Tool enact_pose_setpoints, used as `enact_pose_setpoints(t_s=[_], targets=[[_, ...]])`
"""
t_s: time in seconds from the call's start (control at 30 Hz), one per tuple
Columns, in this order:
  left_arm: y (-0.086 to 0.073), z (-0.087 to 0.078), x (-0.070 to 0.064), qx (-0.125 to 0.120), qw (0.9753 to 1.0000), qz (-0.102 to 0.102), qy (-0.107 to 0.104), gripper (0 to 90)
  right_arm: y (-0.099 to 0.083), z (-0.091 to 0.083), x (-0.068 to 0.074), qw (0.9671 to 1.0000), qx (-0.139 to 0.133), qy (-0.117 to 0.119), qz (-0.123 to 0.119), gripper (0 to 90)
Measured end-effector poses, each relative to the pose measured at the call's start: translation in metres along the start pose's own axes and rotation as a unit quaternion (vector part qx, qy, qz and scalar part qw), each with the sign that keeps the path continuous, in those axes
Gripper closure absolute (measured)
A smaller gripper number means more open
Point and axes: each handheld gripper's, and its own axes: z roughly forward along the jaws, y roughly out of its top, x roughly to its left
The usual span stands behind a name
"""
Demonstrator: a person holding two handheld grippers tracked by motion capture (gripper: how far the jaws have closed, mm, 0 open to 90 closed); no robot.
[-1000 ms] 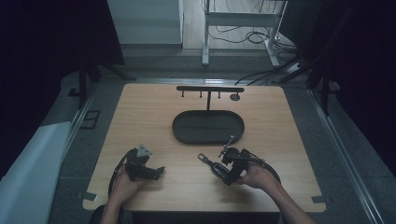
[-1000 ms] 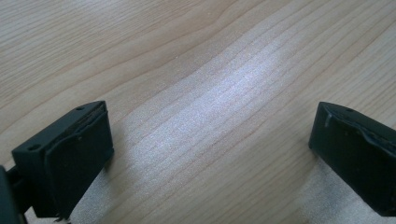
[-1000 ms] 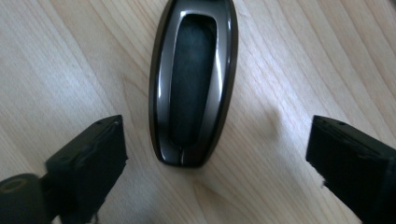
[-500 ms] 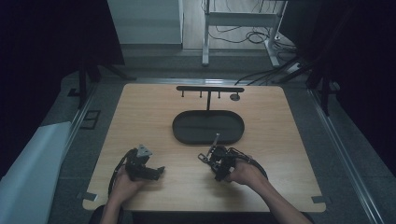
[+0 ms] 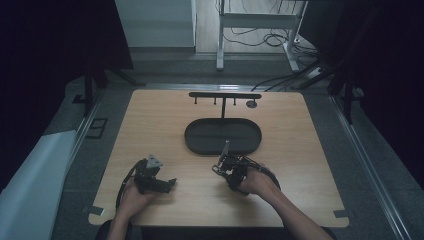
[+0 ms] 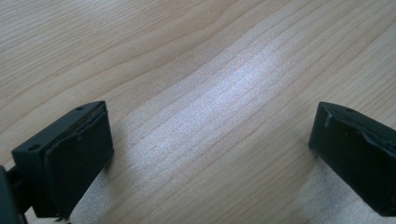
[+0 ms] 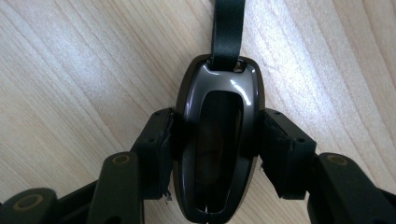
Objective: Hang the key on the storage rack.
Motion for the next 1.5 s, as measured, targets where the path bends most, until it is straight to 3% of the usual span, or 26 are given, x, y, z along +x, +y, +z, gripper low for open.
enact_pose_setpoints(t_s=[0.33,0.7,0.93,1.5], targets=[[0.000,0.000,0.000,0.000,1.0000,0.001,-0.001,0.0,-0.001,-0.003,-0.001,0.9999,-0.001,0.007,-0.014,48.5],[0.000,0.000,0.000,-0.002,1.0000,0.000,0.000,0.0,-0.004,-0.039,-0.006,0.9990,-0.025,0.015,-0.033,48.6],[0.000,0.000,0.000,-0.003,1.0000,-0.001,0.001,0.0,-0.011,-0.064,-0.013,0.9989,-0.033,0.021,-0.024,48.6],[0.000,0.000,0.000,-0.002,1.0000,-0.001,0.000,0.0,-0.027,-0.101,-0.042,0.9989,-0.042,0.019,0.009,48.6]])
